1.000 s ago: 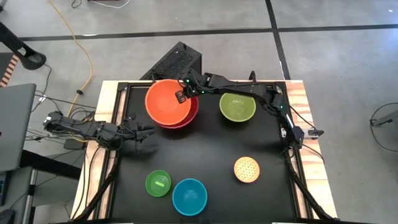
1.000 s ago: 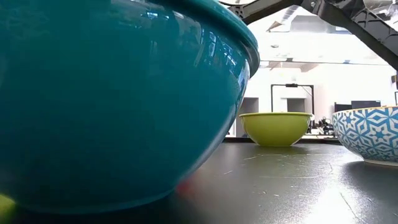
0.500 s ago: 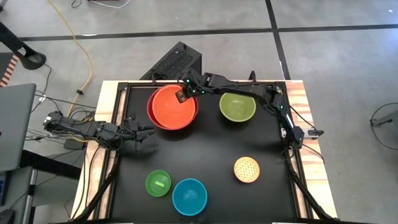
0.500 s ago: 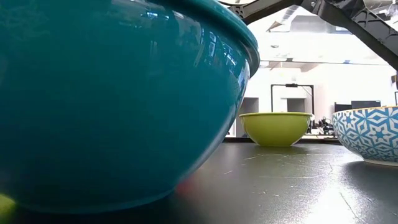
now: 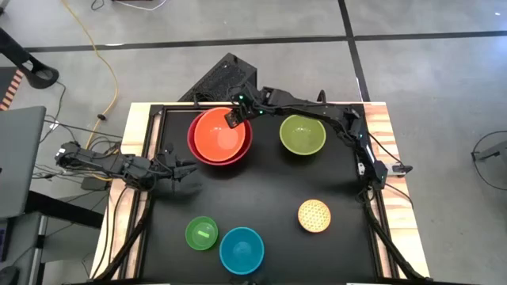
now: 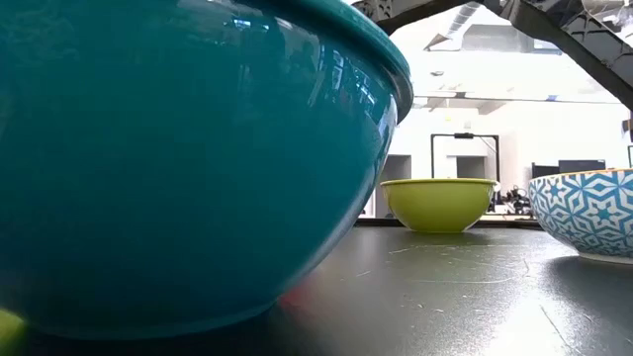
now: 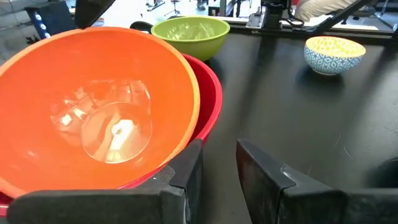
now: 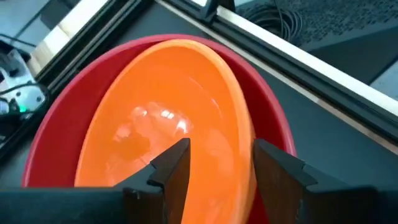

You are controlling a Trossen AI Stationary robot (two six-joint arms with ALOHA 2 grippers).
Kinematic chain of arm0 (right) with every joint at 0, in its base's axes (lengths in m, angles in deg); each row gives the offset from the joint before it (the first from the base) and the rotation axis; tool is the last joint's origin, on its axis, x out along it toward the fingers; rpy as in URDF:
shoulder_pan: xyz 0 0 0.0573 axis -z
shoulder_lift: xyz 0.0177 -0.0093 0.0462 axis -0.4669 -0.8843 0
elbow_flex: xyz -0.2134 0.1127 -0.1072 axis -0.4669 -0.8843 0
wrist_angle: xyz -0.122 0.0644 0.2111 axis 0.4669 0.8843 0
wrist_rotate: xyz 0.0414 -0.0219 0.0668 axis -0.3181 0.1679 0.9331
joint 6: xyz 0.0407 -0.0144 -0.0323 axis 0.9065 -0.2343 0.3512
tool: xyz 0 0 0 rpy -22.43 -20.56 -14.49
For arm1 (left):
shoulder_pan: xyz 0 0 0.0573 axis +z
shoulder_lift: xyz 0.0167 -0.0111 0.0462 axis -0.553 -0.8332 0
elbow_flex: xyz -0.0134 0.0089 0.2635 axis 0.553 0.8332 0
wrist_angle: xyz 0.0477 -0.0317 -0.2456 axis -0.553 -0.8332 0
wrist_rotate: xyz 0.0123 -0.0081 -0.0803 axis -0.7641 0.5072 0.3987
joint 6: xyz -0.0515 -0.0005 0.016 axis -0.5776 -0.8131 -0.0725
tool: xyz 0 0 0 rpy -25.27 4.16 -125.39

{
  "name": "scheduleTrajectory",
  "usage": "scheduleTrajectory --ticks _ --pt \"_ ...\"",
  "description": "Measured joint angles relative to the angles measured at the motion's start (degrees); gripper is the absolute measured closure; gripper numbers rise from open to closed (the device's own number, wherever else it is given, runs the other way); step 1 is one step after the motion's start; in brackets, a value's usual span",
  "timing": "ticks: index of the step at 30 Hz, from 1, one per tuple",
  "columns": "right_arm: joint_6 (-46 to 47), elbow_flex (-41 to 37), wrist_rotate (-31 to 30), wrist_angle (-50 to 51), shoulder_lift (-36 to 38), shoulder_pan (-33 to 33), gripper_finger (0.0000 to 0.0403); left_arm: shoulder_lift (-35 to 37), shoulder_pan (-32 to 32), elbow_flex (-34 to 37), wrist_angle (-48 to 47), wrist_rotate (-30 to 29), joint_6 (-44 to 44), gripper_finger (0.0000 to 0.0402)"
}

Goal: Nest bowls inside each other
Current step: Stack the orange bowl on top of the red bowl, then stack the light green bowl on top of the orange bowl

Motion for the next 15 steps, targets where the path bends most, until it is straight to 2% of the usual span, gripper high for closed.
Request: scheduleTrajectory --ticks 7,15 --pt "-3.1 6.88 3.79 14.67 0.12 0.26 0.0212 0.0 -0.01 -0.01 0.01 -0.02 0.02 0.0315" --pt "-4.9 10.81 1.49 33.3 0.32 -2.08 0.0223 0.0 0.0 -0.02 -0.28 -0.02 0.0 0.0315"
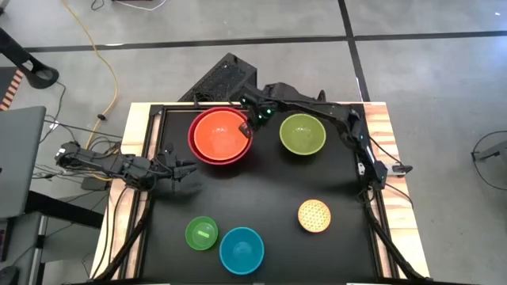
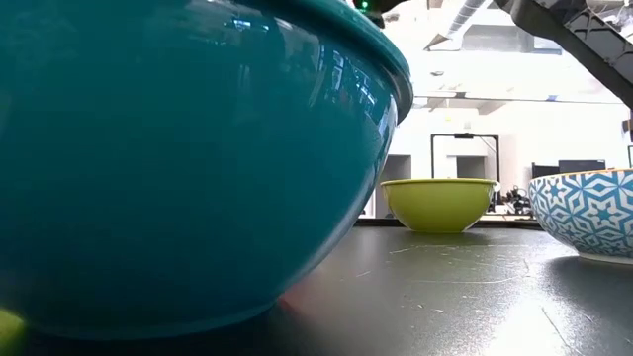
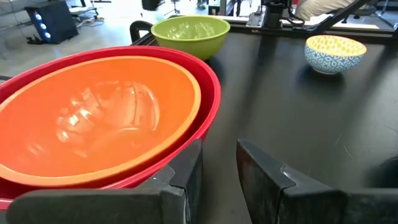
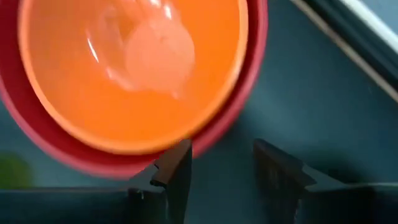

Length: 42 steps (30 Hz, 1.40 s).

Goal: Nest bowls inside each other
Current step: Stack the light green bowl on top of the orange bowl

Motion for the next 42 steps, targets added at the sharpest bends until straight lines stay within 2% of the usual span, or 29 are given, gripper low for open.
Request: scheduleTrajectory --ticks 10,14,17,22,28,32,36,42 --pt "-1.25 -0.02 -10.46 16.26 1.42 -5.39 0.0232 0.0 -0.01 0.02 -0.03 -0.02 -0.1 0.0315" --pt "-1.56 -0.59 -13.54 18.53 2.71 -6.29 0.0232 0.0 0.0 0.01 -0.01 -0.03 -0.72 0.0315" --pt "-2.34 -4.08 -14.43 18.46 6.34 -6.3 0.0232 0.0 -0.02 0.0 -0.03 -0.04 -0.74 0.0315" --pt "2.62 -17.01 -19.95 16.64 16.93 -5.69 0.0232 -0.01 -0.01 0.02 -0.38 -0.04 -1.64 0.0315" --pt "10.0 -39.57 -17.71 5.86 32.79 -1.0 0.0233 -0.01 -0.01 0.02 -0.36 -0.04 -1.69 0.0315" --pt "16.42 -51.23 -17.32 0.35 40.06 4.02 0.0233 -0.01 -0.01 0.02 -0.36 -0.04 -1.8 0.0315" --pt "16.81 -59.04 -15.3 -5.44 43.86 9.11 0.0233 0.0 -0.02 0.02 -0.32 -0.04 -1.86 0.0315" --pt "13.22 -65.52 -14.04 -10.0 44.28 16.57 0.0233 0.0 0.0 0.02 0.36 -0.04 -2.27 0.0315"
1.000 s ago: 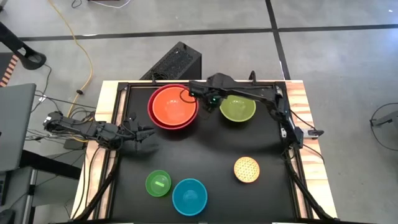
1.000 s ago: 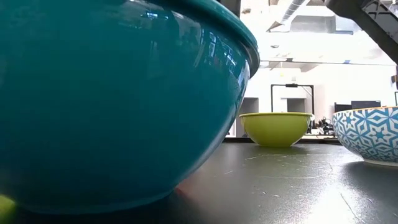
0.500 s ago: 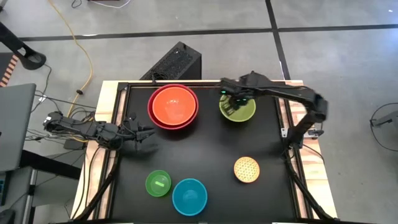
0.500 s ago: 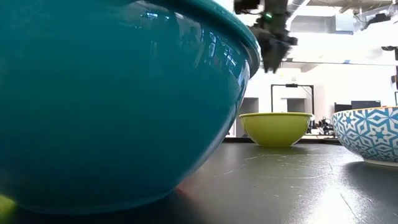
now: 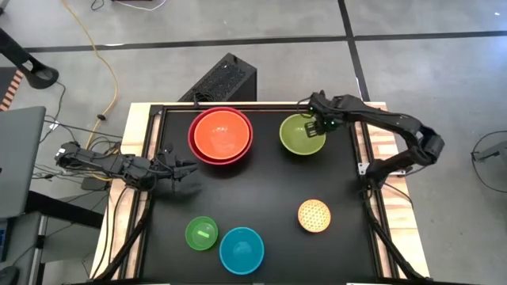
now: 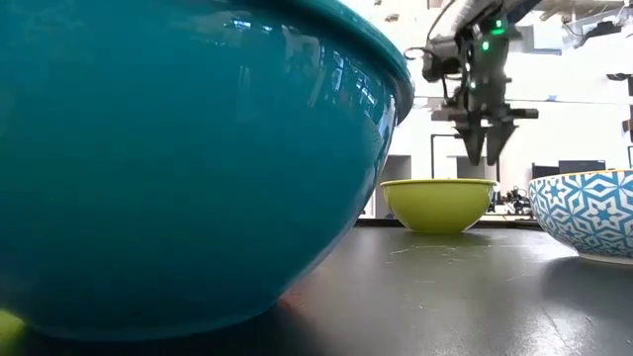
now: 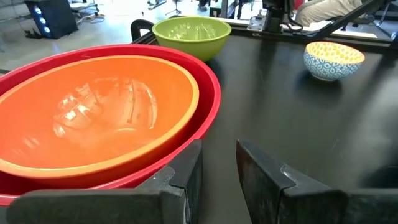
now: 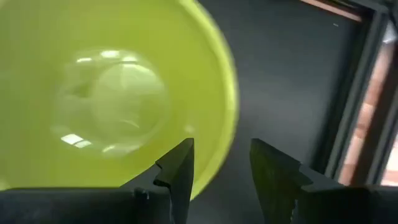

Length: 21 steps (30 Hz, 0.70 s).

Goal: Nest bowls inside each other
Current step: Stack the light green bowl on top of the orange bowl

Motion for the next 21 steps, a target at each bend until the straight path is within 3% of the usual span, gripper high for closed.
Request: scheduleTrajectory --ticks 11,21 --pt "-5.06 -7.72 6.38 -13.15 0.01 7.88 0.0233 -0.02 -0.02 0.0 -0.06 0.03 -0.33 0.0315" --pt "-6.7 -12.75 11.68 -21.16 0.0 9.86 0.0233 -0.02 0.0 0.0 -0.29 0.02 -0.05 0.0315"
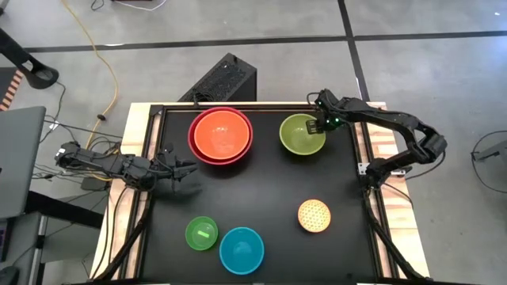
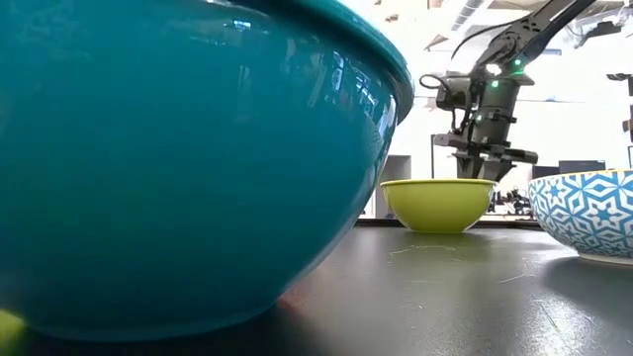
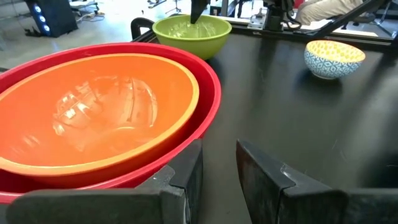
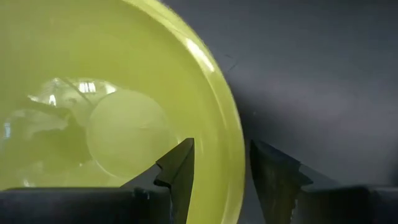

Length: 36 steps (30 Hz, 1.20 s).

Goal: Nest bowls inside each other
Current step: Stack the light green bowl on top of the orange bowl

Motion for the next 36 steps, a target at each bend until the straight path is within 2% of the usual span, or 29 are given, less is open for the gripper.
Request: scheduleTrajectory --ticks 4,7,14,18,22,26,31,36 --pt "-0.05 -1.36 0.2 -0.87 0.0 0.0 0.0242 0.0 -0.01 -0.01 0.02 0.0 0.0 0.0315" --pt "-0.05 -2.17 0.23 -1.53 0.0 0.01 0.0267 0.0 -0.02 0.0 0.02 0.0 0.0 0.0315" --pt "0.11 -2.2 0.77 -4.79 0.17 0.39 0.0378 0.0 -0.02 0.0 0.38 0.0 -0.11 0.0315" --pt "0.12 -0.38 1.36 -5.42 0.44 0.35 0.0383 0.0 -0.02 0.0 0.42 0.02 -0.25 0.0315" --pt "1.95 5.4 3.86 -3.76 0.43 -1.15 0.0385 0.0 -0.02 0.0 0.42 0.12 -0.28 0.0315" --pt "3.29 13.38 3.95 -3.48 0.43 -7.35 0.0389 0.0 0.0 0.0 0.42 0.39 -0.04 0.0315" --pt "6.01 24.74 -1.8 -6.65 -1.98 -18.17 0.0389 0.0 -0.02 0.0 0.42 0.39 -0.04 0.0315" --pt "4.41 37.56 -7.27 -7.65 -12.13 -27.42 0.0389 0.0 -0.01 0.0 0.44 0.42 0.59 0.0315"
